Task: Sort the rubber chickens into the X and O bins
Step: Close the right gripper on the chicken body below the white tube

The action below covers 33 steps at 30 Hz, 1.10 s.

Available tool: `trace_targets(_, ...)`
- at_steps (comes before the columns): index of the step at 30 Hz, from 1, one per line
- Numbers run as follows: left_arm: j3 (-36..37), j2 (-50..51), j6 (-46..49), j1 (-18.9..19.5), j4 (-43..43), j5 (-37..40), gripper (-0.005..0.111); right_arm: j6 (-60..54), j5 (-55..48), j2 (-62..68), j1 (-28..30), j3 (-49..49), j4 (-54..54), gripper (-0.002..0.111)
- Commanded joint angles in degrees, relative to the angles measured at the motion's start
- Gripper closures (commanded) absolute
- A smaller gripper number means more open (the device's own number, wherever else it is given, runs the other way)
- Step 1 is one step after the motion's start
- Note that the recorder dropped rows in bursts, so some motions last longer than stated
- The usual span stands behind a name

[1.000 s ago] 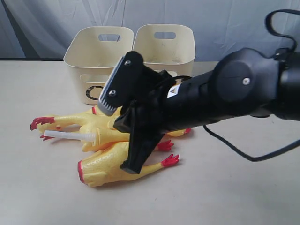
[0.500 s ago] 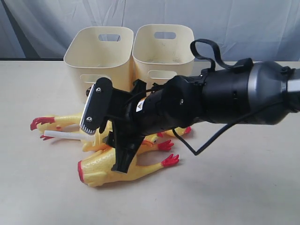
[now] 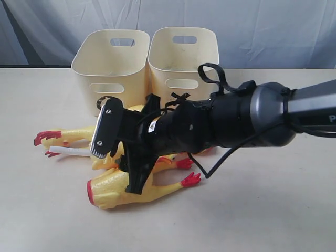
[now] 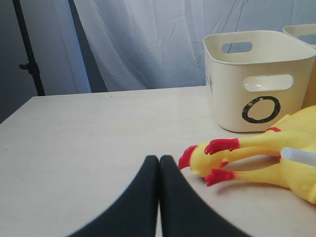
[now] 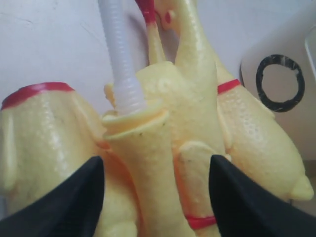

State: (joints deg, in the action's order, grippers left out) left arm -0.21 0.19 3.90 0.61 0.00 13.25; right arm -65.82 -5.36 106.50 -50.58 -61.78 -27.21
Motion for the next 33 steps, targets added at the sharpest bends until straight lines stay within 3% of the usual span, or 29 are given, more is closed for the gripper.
trace_targets(1, 0.21, -0.19, -0.28, 0.42, 0.0, 0.05, 0.107, -0.56, 1.62, 0.45, -1.66, -1.0, 2.54, 0.05)
trace_targets(33, 0.21, -0.19, -0.28, 0.42, 0.0, 0.05, 0.107, -0.56, 4.7, 6.38, -3.84, -3.83, 3.67, 0.05)
